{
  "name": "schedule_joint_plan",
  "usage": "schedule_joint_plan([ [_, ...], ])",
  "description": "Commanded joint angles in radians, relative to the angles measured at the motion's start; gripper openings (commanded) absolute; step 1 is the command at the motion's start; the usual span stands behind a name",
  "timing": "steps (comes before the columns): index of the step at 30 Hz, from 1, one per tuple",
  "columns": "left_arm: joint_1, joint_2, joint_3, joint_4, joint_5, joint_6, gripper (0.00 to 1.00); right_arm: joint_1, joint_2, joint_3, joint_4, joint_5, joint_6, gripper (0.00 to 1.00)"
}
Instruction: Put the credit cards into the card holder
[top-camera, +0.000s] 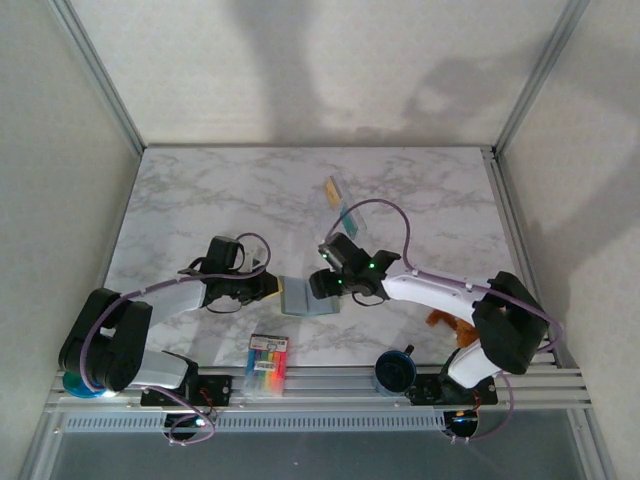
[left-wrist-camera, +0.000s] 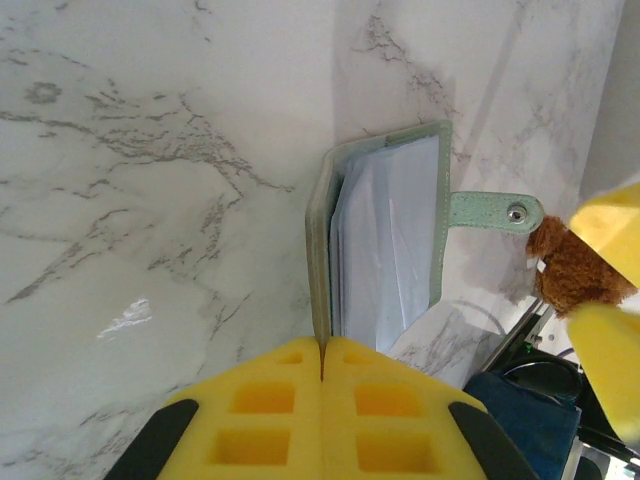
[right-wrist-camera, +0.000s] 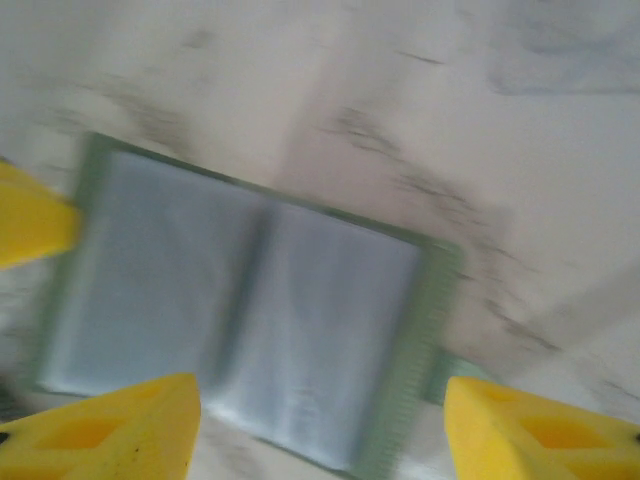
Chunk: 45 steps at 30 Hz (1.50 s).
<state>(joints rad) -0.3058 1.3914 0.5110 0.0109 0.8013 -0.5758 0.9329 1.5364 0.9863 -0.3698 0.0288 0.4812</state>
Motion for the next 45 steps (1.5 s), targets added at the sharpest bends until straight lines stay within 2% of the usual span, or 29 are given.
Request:
schedule_joint_plan([
  [1,0.007,0.017,-0.004,0.021,0.034,-0.001,0.00,0.009,0.067,0.031,0.067,-0.219,0.024,0.68],
  [5,0.007,0.021,0.006,0.012,0.043,0.007,0.00,0.010,0.131,0.037,0.146,-0.271,0.091,0.70],
  [8,0.007,0.016,0.002,0.021,0.041,-0.001,0.00,0.009,0.191,0.050,0.190,-0.359,0.105,0.62],
  [10,0.007,0.025,0.009,0.014,0.055,0.004,0.00,0.013,0.233,0.060,0.193,-0.373,0.126,0.60],
  [13,0.007,0.026,0.007,0.018,0.056,0.005,0.00,0.018,0.267,0.061,0.206,-0.363,0.132,0.65],
  [15,0.007,0.026,0.001,0.028,0.053,-0.003,0.00,0.024,0.277,0.066,0.199,-0.363,0.130,0.74],
  [20,0.007,0.019,-0.003,0.019,0.048,0.002,0.00,0.028,0.289,0.075,0.177,-0.335,0.117,0.73],
  [24,0.007,0.025,0.002,0.026,0.056,-0.004,0.00,0.034,0.300,0.100,0.102,-0.248,0.093,0.71],
  [29,0.008,0.008,-0.003,0.018,0.050,-0.004,0.00,0.045,0.304,0.107,0.016,-0.071,0.106,0.70],
  [33,0.008,0.003,0.001,0.000,0.057,0.005,0.00,0.047,0.250,0.067,0.002,0.061,0.155,0.71],
  [39,0.008,-0.003,-0.004,0.001,0.059,0.003,0.00,0.046,0.158,0.012,-0.016,0.189,0.223,0.74],
  [43,0.008,-0.011,-0.015,0.005,0.049,-0.003,0.00,0.047,0.068,-0.037,0.021,0.193,0.222,0.75],
  [45,0.008,-0.008,-0.016,0.013,0.054,-0.013,0.00,0.047,0.011,-0.063,0.068,0.148,0.177,0.76],
])
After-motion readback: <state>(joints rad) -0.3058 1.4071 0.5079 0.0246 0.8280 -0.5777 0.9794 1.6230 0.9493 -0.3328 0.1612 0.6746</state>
